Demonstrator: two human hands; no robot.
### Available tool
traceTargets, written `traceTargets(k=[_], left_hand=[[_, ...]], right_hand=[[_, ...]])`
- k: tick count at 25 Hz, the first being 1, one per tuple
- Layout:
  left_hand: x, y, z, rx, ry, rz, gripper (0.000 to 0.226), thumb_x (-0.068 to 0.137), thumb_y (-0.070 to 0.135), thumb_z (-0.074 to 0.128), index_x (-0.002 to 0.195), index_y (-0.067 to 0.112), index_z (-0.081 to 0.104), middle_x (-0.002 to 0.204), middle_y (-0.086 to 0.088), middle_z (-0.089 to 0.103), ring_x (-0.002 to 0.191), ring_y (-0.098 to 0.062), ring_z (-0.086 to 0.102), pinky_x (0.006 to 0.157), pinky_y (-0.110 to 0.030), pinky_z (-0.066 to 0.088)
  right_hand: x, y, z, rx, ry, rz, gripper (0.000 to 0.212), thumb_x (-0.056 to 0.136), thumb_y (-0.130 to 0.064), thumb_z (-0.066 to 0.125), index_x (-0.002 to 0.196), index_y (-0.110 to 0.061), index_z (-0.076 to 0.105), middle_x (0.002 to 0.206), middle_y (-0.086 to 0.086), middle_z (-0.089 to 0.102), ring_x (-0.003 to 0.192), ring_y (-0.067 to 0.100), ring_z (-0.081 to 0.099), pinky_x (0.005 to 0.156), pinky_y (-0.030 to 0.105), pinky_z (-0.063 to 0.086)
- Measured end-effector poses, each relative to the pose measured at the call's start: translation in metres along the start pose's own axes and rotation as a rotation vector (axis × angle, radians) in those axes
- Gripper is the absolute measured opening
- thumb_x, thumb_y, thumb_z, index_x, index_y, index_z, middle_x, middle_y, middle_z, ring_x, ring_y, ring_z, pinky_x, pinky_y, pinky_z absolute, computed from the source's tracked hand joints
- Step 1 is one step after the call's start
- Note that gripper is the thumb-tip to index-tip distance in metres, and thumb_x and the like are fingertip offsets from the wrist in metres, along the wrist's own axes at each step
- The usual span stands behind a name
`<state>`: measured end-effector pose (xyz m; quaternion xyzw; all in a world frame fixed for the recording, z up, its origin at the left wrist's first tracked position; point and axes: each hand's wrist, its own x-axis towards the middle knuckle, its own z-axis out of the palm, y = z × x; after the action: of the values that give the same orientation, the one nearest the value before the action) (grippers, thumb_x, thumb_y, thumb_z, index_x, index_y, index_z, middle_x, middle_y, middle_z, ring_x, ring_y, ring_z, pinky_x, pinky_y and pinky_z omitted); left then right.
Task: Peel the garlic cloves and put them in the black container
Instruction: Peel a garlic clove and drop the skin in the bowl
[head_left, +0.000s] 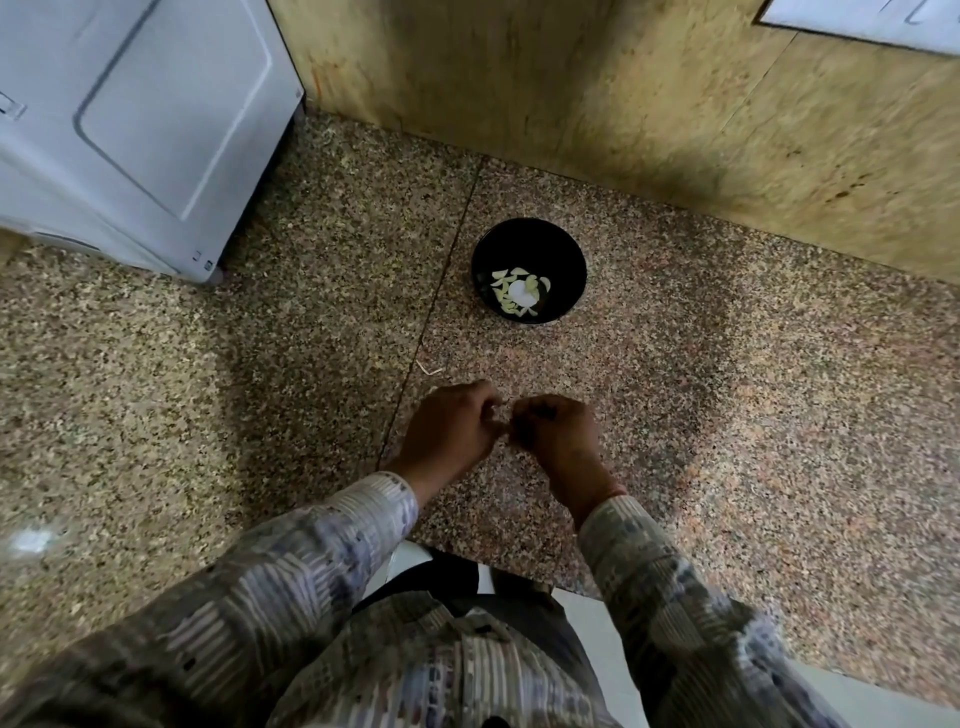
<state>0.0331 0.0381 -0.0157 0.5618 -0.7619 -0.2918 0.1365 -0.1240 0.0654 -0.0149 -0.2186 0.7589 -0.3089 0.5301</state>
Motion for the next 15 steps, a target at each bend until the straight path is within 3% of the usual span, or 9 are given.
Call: traceTargets(k=[6,11,13,15], left_hand=[[0.010,-0.001,0.024,0.000,-0.084,0.082,0.011,0.091,0.024,0.070,0.093,0.022,0.080,0.084,0.001,0.075,0.080,-0.018,0.069,0.071,-0.028,0.052],[0.011,-0.003,0.032,-0.221,-0.068,-0.065,0.014,0.090,0.023,0.075,0.102,0.023,0.081,0.097,0.007,0.079,0.088,-0.007,0.070,0.082,-0.023,0.055],[0.011,-0.005,0.031,-0.231,-0.100,-0.091,0.014,0.088,0.021,0.076,0.101,0.021,0.081,0.097,0.005,0.079,0.086,-0.006,0.068,0.080,-0.020,0.052],[0.013,-0.005,0.031,-0.191,-0.139,-0.065,0.012,0.085,0.022,0.075,0.095,0.019,0.080,0.091,0.002,0.077,0.082,-0.010,0.067,0.075,-0.024,0.052]], right_hand=[[0.008,0.008,-0.007,0.122,0.007,0.122,0.007,0.088,0.005,0.074,0.090,-0.001,0.078,0.084,0.019,0.078,0.086,0.037,0.077,0.079,0.048,0.065],[0.012,0.003,-0.010,0.128,-0.034,0.168,0.009,0.091,0.004,0.071,0.098,0.004,0.077,0.086,0.023,0.076,0.065,0.025,0.072,0.053,0.028,0.060],[0.010,0.006,-0.012,0.066,-0.064,0.136,0.009,0.091,-0.001,0.074,0.098,0.003,0.077,0.089,0.026,0.076,0.067,0.026,0.072,0.059,0.033,0.062],[0.012,0.012,-0.014,-0.134,-0.070,0.028,0.004,0.089,-0.014,0.078,0.089,-0.010,0.081,0.080,0.014,0.078,0.070,0.024,0.075,0.071,0.038,0.065]])
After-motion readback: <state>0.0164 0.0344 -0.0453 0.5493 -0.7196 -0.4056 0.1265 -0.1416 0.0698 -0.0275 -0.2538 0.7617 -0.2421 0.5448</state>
